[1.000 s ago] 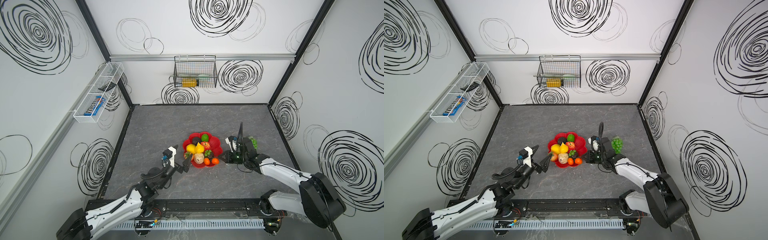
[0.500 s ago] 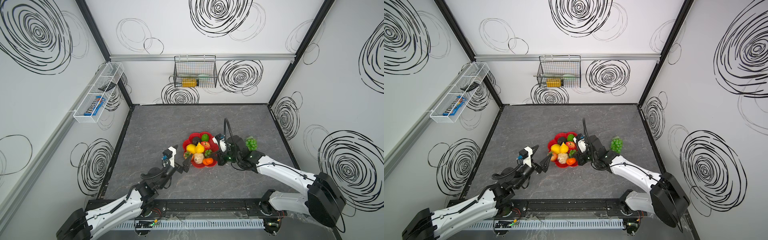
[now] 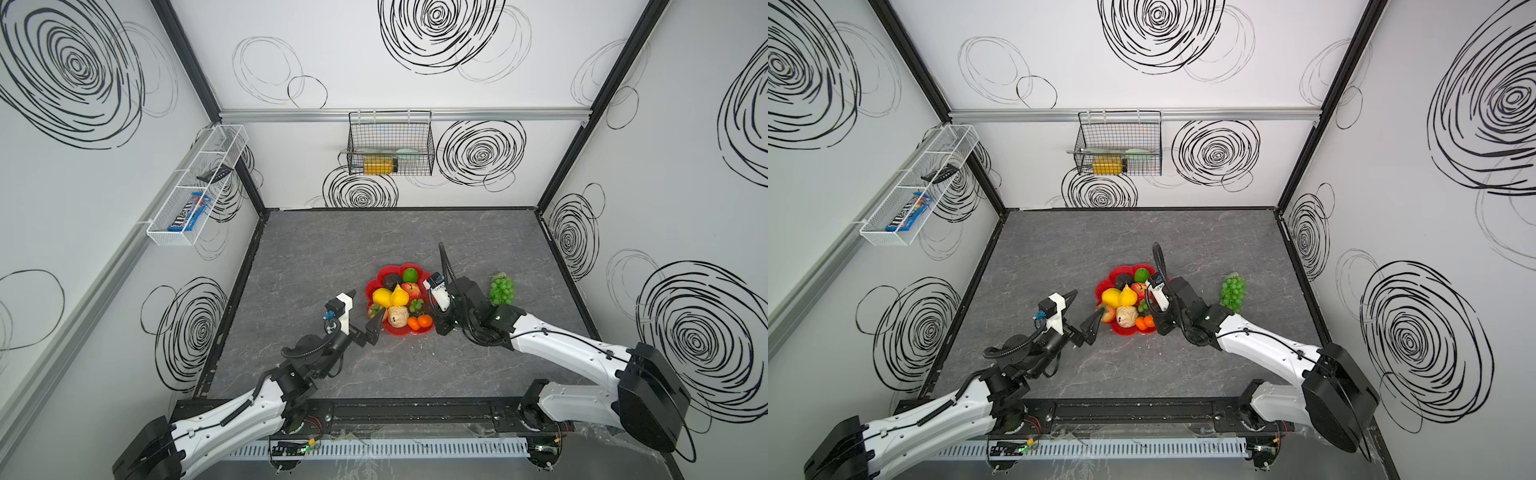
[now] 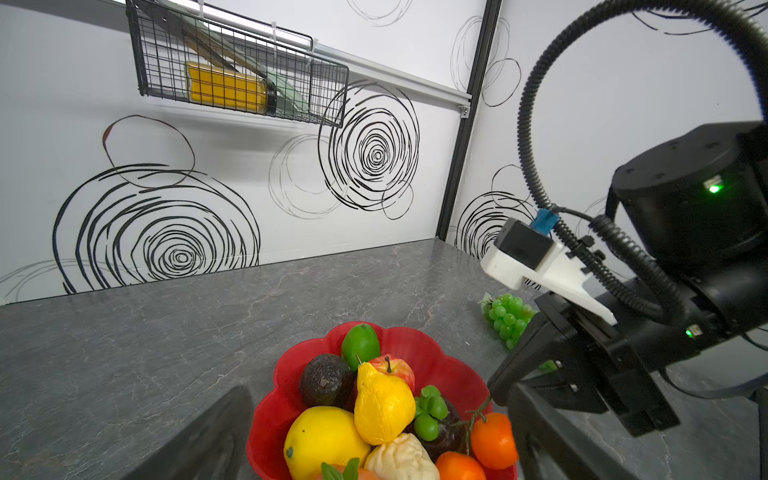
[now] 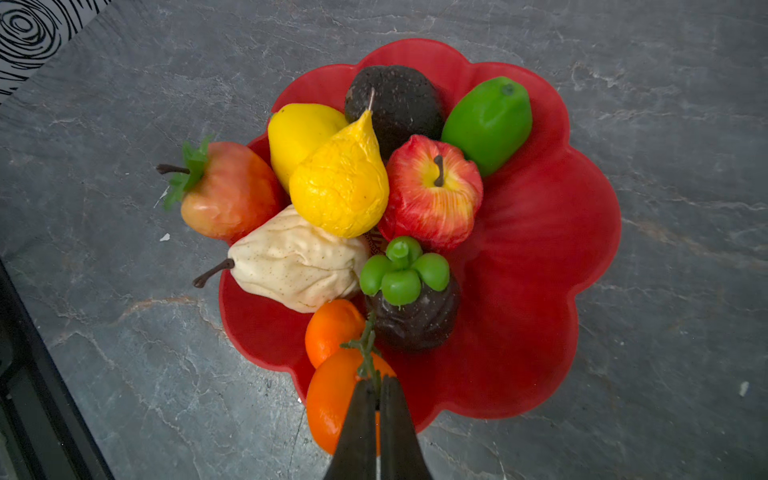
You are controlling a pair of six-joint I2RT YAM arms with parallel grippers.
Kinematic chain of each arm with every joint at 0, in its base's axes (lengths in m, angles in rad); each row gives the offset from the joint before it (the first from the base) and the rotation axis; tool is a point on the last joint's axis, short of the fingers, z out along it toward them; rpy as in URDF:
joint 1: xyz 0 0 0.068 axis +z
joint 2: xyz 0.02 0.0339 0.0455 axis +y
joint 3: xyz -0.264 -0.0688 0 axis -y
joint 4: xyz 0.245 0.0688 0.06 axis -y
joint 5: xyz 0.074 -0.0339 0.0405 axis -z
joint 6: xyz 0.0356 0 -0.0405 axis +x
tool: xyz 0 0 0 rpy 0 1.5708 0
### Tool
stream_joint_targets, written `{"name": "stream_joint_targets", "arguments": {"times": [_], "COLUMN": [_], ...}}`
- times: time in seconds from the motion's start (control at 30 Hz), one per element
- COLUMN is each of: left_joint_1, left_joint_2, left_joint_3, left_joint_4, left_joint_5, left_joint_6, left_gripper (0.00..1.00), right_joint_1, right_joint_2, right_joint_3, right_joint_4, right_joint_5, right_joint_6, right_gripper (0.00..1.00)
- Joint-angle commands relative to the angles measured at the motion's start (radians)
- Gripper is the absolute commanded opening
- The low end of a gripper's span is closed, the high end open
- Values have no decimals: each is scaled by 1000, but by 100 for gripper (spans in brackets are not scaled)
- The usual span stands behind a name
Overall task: Place and organize the fake fruits in the fruit bowl
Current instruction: 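Lift the right gripper from the bowl and move it over the green grapes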
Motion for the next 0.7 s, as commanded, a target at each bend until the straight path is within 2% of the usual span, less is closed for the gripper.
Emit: {"name": "stream_joint_targets", "arguments": {"times": [0.0, 0.33, 0.67], "left_joint_1": [2, 1, 2], "left_joint_2": [-1, -4, -10], "left_joint_3": [-3, -2, -2], "left_joint_4": [70, 69, 64], "left_joint_5": [-11, -11, -12], "left_joint_6": [2, 4, 4], "left_gripper": [99, 99, 99], "right_joint_1": [17, 36, 37], "right_joint_2": [22, 47, -20], "right_joint_3": [23, 29, 31], "right_joint_4": [-27, -45, -47], "right_joint_5": [66, 154, 116], "right_joint_6": [-24, -12, 14], "right_gripper": [6, 15, 37]}}
